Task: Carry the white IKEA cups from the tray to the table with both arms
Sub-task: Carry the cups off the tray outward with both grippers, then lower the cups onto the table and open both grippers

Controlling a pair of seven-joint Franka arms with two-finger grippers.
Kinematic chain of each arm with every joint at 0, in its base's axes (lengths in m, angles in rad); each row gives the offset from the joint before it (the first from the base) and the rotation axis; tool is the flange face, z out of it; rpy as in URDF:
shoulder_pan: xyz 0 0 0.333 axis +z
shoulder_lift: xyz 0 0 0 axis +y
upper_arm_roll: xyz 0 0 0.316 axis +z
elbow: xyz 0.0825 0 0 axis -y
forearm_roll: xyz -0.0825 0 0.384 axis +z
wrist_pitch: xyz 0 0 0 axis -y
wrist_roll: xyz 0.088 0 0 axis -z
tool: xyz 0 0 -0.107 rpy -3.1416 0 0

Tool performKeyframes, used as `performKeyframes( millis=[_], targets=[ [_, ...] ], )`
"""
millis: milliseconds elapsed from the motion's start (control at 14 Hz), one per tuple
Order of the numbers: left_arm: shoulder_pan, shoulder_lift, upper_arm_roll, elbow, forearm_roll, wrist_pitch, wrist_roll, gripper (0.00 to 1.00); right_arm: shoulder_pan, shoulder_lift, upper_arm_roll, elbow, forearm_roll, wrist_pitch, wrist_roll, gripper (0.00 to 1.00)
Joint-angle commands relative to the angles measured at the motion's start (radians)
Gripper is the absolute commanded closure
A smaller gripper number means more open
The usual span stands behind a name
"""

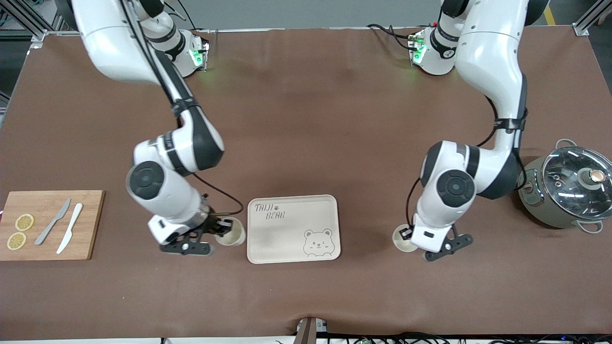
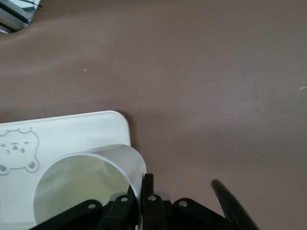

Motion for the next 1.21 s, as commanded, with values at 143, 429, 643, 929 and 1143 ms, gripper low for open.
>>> performKeyframes(
  millis=[143,429,643,929,1143],
  targets=[
    [0.113,-0.036,-0.013,-0.054,0.005,0.025,0.137,1.00,-0.107,-0.051,0.016,-0.028,0.007,-0.077,-0.217,1.00],
    [0.181,-0.030,-0.014,-0.089,0.002,0.092,0.237,1.00,-0.204,-0.056,0.019,-0.053,0.025,-0.086,-0.424,1.00],
    [0.225,-0.025,-0.014,-0.137,0.002,0.192,0.294,1.00,-0.272,-0.053,0.017,-0.085,0.076,-0.079,-0.580,1.00],
    [0.247,-0.005,-0.016,-0.155,0.000,0.235,0.325,1.00,-0.302,-0.039,0.016,-0.116,0.084,-0.037,-0.625,1.00],
    [0.248,0.008,-0.016,-0.157,-0.008,0.236,0.325,1.00,-0.321,-0.041,0.016,-0.226,0.085,0.102,-0.696,1.00]
  ],
)
